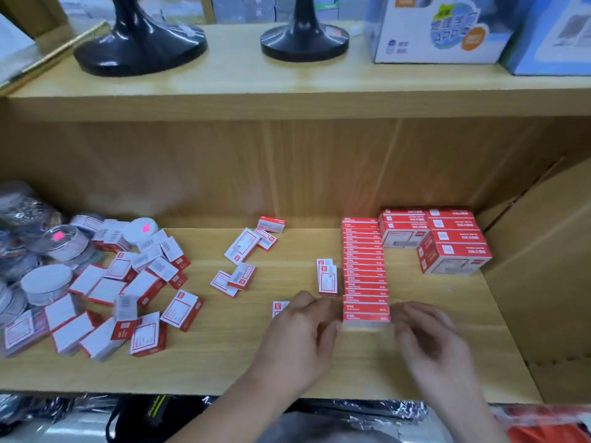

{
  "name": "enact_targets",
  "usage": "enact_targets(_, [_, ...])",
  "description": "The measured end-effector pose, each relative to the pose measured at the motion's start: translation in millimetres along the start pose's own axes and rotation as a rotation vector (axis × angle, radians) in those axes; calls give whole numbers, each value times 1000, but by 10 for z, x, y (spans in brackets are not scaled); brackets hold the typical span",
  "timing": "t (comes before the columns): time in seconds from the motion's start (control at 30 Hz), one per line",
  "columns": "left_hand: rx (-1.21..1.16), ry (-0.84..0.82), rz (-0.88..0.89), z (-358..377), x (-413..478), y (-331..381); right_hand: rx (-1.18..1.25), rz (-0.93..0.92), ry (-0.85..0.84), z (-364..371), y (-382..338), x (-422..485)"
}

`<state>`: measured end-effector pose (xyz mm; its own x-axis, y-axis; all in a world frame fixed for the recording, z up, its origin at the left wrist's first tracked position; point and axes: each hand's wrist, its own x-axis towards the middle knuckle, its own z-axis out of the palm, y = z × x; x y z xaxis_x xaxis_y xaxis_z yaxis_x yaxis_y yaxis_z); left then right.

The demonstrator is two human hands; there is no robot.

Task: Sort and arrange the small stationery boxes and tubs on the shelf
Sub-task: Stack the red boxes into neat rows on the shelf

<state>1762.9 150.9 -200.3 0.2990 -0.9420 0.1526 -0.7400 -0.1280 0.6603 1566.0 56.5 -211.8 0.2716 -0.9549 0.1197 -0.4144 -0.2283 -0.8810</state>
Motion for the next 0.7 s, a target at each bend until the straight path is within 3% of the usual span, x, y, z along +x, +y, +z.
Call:
enact_targets(0.1, [68,110,-23,-366,109,-263,-30,-156,73,-26,-422,139])
enact_targets(0.2, [317,135,-69,-763,338,-570,-311,-399,-85,270,-767,318])
enact_targets(0.27, [412,25,-152,-971,509,-694,-585,-477,-223,549,-920,431])
enact_targets(0.37, [383,-217,-268,-1117,713,-866,-1023,-412,-510,816,-1076,595])
enact_targets(0.43, [377,-320,-264,-1122,776,-995,-1201,-348,-579,881,-1139,728])
enact_targets(0.57, [436,-373,-217,-1128,711,-1105,-1348,-383,-658,934,-1199,834])
enact_targets(0.7, [474,-366,-169,-1114,483,-998,-1328,-390,-702,1006,-1178,859])
